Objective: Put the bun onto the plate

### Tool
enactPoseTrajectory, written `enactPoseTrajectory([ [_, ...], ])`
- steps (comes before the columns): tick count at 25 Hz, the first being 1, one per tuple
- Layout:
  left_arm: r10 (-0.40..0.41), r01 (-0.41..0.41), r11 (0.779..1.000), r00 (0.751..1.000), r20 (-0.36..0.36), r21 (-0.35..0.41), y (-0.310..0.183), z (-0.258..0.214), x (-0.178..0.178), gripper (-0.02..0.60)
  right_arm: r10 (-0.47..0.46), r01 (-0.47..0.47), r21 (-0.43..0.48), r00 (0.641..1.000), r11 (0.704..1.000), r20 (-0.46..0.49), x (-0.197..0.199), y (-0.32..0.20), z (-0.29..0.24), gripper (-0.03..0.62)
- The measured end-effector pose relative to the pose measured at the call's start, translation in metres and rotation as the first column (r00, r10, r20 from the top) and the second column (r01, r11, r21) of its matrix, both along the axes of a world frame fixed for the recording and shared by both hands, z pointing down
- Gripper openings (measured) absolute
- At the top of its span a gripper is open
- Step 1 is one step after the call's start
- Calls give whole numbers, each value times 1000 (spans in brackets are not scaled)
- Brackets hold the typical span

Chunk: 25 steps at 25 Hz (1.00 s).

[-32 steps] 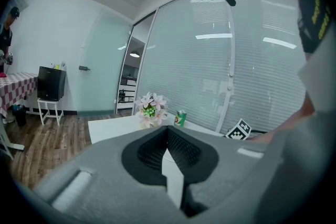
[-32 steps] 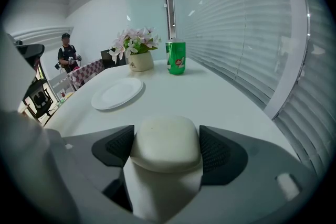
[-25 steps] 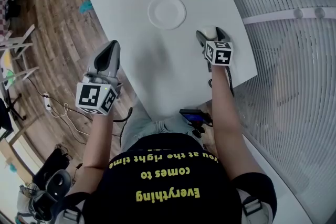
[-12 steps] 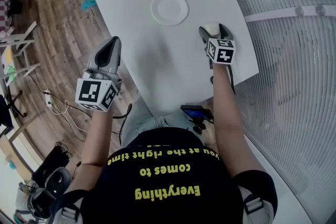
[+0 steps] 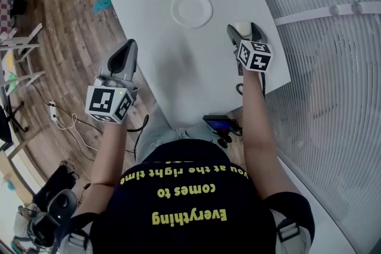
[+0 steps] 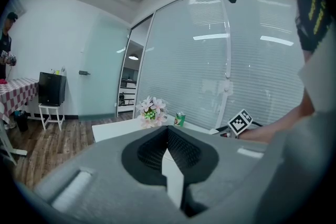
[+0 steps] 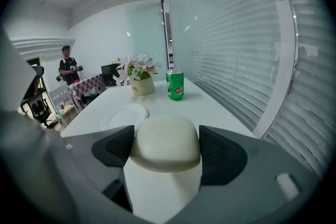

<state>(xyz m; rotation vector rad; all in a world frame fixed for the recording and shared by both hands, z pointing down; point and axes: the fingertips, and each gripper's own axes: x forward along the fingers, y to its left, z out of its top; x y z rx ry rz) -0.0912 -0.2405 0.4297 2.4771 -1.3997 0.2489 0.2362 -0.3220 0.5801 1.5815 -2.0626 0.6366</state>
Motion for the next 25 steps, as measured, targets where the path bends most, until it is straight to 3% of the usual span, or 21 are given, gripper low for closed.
enactPoseTrajectory([
  [25, -51, 54, 997, 998, -45, 61, 24, -23, 7, -2, -54, 51, 150, 998, 987, 18, -12, -9, -93, 394],
])
